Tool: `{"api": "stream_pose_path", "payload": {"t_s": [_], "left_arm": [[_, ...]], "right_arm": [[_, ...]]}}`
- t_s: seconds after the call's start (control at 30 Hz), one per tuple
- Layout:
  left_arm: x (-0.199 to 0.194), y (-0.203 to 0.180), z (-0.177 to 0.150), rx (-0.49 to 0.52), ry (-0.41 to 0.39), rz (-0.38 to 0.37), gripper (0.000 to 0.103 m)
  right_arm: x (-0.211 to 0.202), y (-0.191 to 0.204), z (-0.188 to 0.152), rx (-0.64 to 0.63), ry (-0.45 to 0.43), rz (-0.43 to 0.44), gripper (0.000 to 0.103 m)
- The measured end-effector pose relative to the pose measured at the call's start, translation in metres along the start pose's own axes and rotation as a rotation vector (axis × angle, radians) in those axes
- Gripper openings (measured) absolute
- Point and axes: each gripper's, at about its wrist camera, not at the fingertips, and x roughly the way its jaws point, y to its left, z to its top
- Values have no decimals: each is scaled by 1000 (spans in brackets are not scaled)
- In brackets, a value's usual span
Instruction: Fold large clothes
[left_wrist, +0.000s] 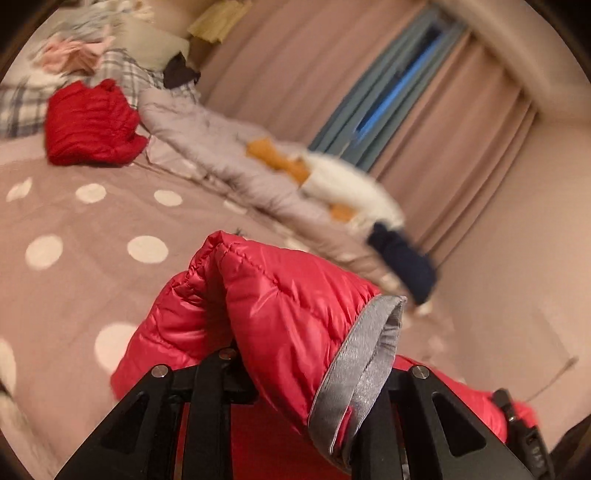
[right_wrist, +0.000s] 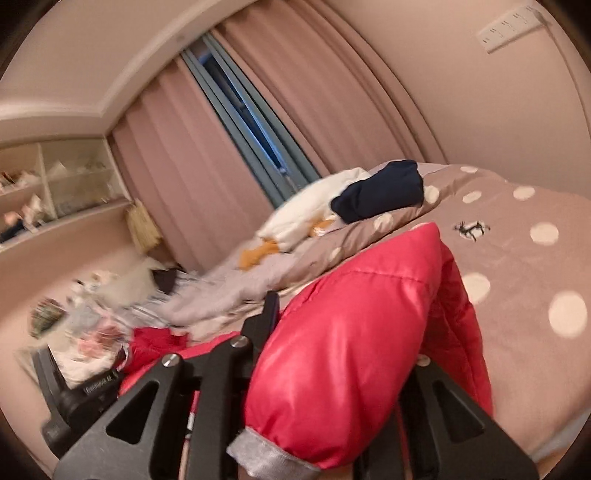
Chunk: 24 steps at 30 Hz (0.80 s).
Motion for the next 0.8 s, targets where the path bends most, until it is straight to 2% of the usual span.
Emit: {"api": "stream_pose_path", "payload": {"t_s": [0.07, 0.13, 0.2, 0.23, 0.37, 0.43, 0.6, 0.7, 0.8], "left_arm": [[35, -1, 6, 1, 42, 7, 18], [63, 0, 7, 0, 84, 34, 22], [85, -2, 4, 36, 111, 65, 23], [90, -4, 3, 62, 103, 74, 23], [91, -14, 5, 149, 14, 79, 26], [87, -16, 12, 160, -21, 50, 38], [71, 2, 25, 73, -7, -27, 46], [67, -1, 30, 64, -3, -31, 47], [61, -12, 29, 100, -32, -10, 48]], "right_arm": [[39, -2, 4, -18, 41, -43, 36], [71, -8, 4, -28, 74, -68, 75], [87, -12, 2, -28, 68, -82, 95], [97, -14, 0, -41, 69, -88, 99], [117, -13, -3, -110, 79, -109, 103], [121, -15, -3, -130, 62, -101, 103], [132, -22, -3, -123, 64, -63, 103], [138, -25, -4, -133, 67, -40, 103], [143, -25, -5, -152, 66, -41, 103]]}}
